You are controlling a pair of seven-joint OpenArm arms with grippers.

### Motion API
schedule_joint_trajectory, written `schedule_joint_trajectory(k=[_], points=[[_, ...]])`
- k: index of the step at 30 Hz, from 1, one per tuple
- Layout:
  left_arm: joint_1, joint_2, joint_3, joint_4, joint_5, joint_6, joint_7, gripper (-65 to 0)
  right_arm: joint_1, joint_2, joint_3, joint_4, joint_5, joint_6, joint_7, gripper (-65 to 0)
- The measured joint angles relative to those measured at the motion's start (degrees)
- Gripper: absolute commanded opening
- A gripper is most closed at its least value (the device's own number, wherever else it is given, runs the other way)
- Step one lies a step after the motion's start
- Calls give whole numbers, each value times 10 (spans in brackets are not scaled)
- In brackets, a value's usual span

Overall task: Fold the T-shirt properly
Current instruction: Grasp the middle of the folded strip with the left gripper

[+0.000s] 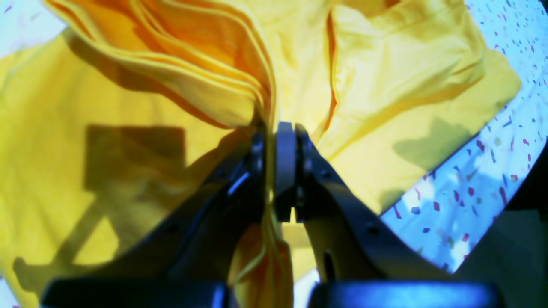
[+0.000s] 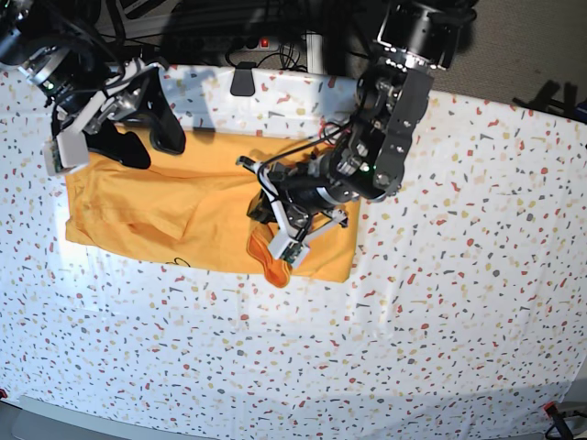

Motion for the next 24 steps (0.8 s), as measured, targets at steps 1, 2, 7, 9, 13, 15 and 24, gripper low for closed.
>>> schedule_joint_trajectory(k=[1, 2, 7, 9, 13, 15, 24], points=[[0, 0, 0, 0, 0, 0, -2, -393, 0, 0, 0, 0, 0, 0, 0, -324], [0, 0, 1, 0, 0, 0, -5, -318, 0, 0, 0, 0, 0, 0, 0, -324], [0, 0, 0, 0, 0, 0, -35, -203, 0, 0, 0, 0, 0, 0, 0, -324], [-2, 0, 0, 0, 0, 0, -44, -203, 0, 0, 0, 0, 0, 0, 0, -324], [-16, 0, 0, 0, 0, -1, -38, -203, 0, 0, 0, 0, 0, 0, 0, -324], [-22, 0, 0, 0, 23, -3, -30, -203, 4, 0, 0, 0, -24, -1, 1, -324], [-18, -6, 0, 0, 136, -2, 10, -203, 71, 27, 14, 0, -298, 0, 66, -324]])
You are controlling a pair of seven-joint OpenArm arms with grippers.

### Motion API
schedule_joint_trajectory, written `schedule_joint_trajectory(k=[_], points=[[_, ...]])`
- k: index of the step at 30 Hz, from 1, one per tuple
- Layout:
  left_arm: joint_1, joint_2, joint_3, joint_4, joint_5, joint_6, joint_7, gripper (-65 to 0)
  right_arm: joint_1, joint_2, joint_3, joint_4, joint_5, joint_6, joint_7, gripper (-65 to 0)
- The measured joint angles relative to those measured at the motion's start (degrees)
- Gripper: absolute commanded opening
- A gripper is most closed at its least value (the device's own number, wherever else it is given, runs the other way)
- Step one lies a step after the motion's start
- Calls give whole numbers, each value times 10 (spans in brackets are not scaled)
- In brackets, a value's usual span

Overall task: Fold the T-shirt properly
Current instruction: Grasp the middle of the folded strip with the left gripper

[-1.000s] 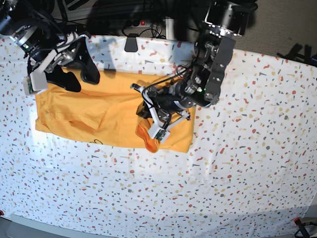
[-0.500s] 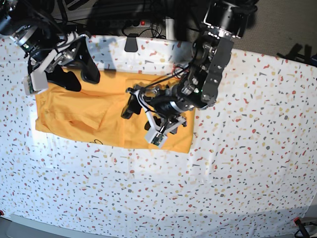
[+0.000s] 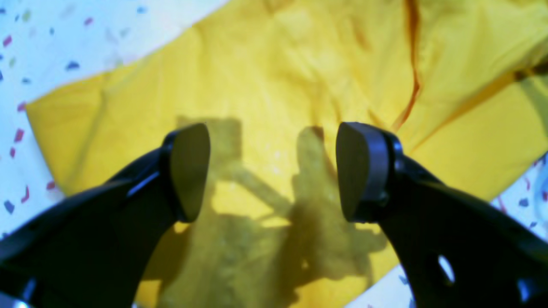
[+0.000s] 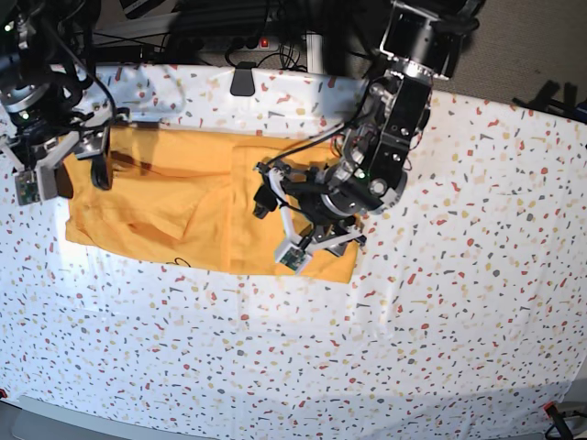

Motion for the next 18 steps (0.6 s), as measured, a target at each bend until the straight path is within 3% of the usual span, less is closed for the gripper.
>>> schedule_joint_trajectory(k=[3, 6, 12, 18], points=[[12, -11, 1, 0, 30, 3, -37, -203, -1, 17, 23, -4, -29, 0, 38, -324], [22, -42, 3, -4, 56, 47, -59, -204, -1, 41, 50, -38, -23, -1, 46, -324], [20, -89, 2, -5, 56, 48, -85, -204, 46, 85, 129, -166, -37, -11, 105, -324], [21, -112, 1, -5, 55, 72, -83, -204, 120, 145, 125, -373, 18, -16, 76, -324]])
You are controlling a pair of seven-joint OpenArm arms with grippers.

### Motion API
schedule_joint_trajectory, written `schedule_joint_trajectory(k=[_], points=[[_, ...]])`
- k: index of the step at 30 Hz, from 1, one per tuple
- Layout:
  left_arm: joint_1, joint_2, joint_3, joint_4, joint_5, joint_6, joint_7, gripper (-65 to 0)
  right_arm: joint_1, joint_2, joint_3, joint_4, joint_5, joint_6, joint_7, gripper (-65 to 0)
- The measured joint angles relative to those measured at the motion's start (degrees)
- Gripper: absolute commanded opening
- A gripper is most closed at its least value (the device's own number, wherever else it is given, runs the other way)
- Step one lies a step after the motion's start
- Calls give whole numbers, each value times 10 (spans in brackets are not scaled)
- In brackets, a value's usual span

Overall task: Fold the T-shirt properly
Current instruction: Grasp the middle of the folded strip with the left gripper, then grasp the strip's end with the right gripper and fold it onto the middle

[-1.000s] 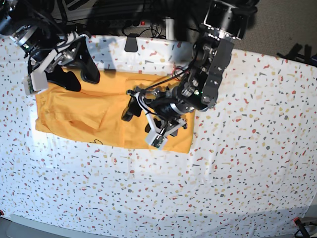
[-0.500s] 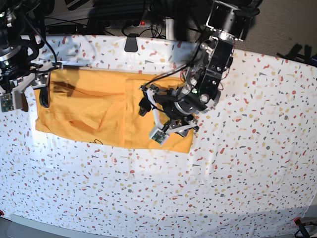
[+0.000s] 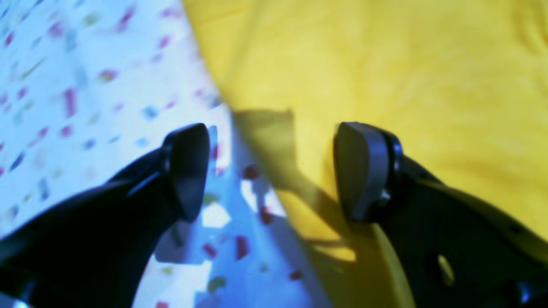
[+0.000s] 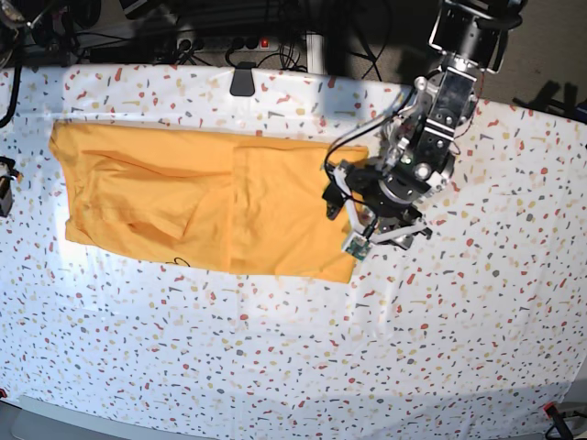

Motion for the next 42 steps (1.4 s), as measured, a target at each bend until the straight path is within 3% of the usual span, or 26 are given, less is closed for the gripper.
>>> schedule_joint_trajectory(k=[7, 11, 14, 27, 33, 39, 40, 42], points=[[0, 5, 2, 0, -34, -2, -1, -203, 77, 62, -96, -282, 7, -2, -47, -324], [0, 5, 2, 0, -43, 0, 2, -203, 108, 64, -123, -360, 87, 11, -48, -324], [0, 5, 2, 0, -45, 0, 2, -203, 122, 61, -137, -377, 120, 13, -46, -324], [0, 5, 2, 0, -45, 0, 2, -203, 125, 15, -143, -380, 130, 13, -30, -324], [0, 5, 2, 0, -45, 0, 12, -203, 125, 4, -145, -383, 208, 14, -71, -324], [0, 5, 2, 0, -45, 0, 13, -203, 126, 3, -145, -383, 213, 14, -78, -325], [0, 5, 2, 0, -45, 0, 13, -203, 126, 3, -145, -383, 213, 14, -78, -342], [0, 5, 2, 0, -45, 0, 13, -203, 126, 3, -145, -384, 210, 14, -80, -480]])
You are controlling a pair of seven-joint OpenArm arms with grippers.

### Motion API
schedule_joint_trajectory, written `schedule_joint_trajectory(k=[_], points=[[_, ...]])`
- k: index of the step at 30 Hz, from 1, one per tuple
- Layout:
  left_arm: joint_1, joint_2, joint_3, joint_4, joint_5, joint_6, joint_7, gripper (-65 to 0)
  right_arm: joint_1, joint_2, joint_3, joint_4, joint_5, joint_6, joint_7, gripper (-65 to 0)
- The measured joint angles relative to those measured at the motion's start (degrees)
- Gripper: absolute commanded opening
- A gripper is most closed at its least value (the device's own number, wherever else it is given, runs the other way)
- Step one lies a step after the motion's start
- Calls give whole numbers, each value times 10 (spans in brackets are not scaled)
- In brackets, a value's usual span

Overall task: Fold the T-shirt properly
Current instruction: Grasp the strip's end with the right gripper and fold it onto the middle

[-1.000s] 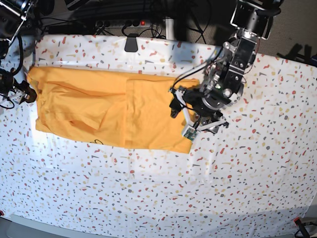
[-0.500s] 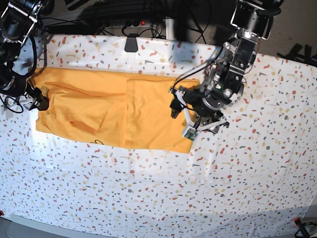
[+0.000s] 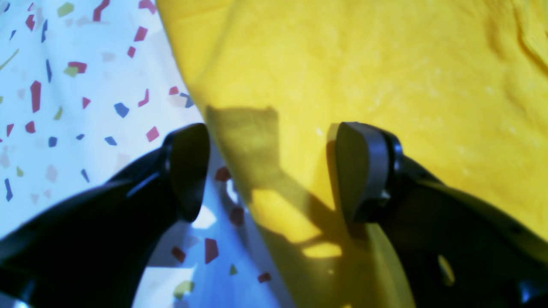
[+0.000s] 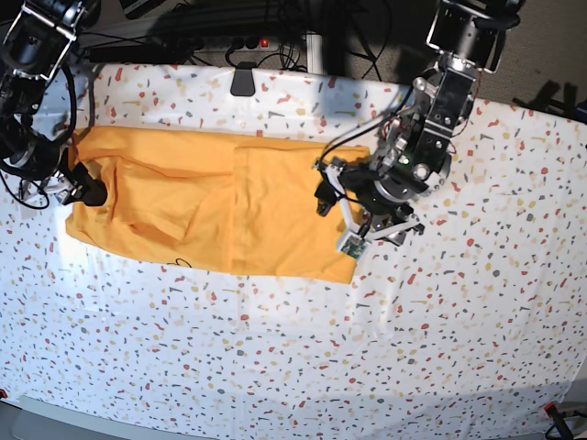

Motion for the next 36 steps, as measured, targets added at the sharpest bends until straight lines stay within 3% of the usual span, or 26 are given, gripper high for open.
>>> schedule_joint_trajectory(k=[2, 7, 12, 16, 20, 28, 32, 36], points=[[0, 0, 0, 0, 0, 0, 0, -203, 0, 0, 0, 0, -5, 0, -3, -650], [0, 0, 0, 0, 0, 0, 17, -203, 1, -2, 0, 0, 2, 0, -8, -650], [0, 0, 0, 0, 0, 0, 17, -203, 36, -7, 0, -2, 108, 0, -121, -650], [2, 0, 0, 0, 0, 0, 17, -203, 66, -29, -2, 16, 178, 0, -179, -650], [2, 0, 0, 0, 0, 0, 17, -203, 80, -52, -32, 42, 205, 0, -197, -650], [2, 0, 0, 0, 0, 0, 20, -203, 82, -115, -175, 106, 205, 1, -177, -650], [0, 0, 0, 49, 0, 2, 135, -203, 82, -141, -220, 150, 205, 0, -165, -650], [0, 0, 0, 156, -3, 0, 191, -203, 85, -173, -248, 171, 202, 0, -168, -650]])
